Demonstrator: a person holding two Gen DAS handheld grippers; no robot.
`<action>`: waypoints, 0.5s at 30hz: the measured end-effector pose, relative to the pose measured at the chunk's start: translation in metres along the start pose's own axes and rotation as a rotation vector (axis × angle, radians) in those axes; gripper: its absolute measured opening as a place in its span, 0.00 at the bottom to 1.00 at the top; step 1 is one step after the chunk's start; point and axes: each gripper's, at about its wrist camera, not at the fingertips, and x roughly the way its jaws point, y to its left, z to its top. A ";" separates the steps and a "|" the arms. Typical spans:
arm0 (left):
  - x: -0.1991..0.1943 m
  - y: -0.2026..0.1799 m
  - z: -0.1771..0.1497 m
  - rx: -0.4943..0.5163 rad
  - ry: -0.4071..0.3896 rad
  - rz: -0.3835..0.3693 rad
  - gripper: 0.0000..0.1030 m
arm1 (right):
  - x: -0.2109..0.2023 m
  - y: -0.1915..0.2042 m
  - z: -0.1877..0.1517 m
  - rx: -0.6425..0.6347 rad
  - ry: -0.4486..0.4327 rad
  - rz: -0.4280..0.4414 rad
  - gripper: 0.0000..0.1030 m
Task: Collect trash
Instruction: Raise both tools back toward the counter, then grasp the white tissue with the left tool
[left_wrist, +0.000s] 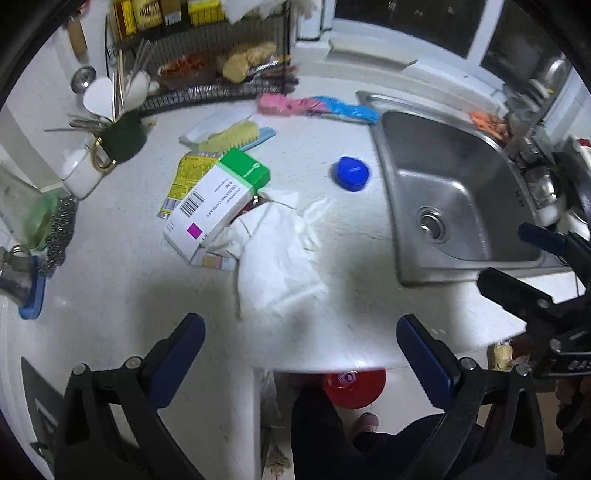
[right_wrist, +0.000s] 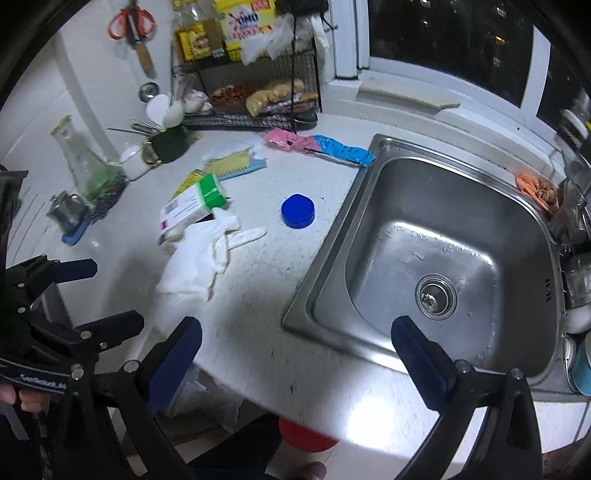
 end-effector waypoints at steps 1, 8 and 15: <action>0.006 0.003 0.002 -0.004 0.009 0.004 1.00 | 0.006 0.000 0.003 0.005 0.013 -0.002 1.00; 0.053 0.023 0.024 -0.018 0.082 -0.037 1.00 | 0.043 -0.002 0.017 0.031 0.099 -0.023 1.00; 0.089 0.025 0.034 -0.003 0.117 -0.017 1.00 | 0.059 -0.003 0.024 0.050 0.154 -0.052 1.00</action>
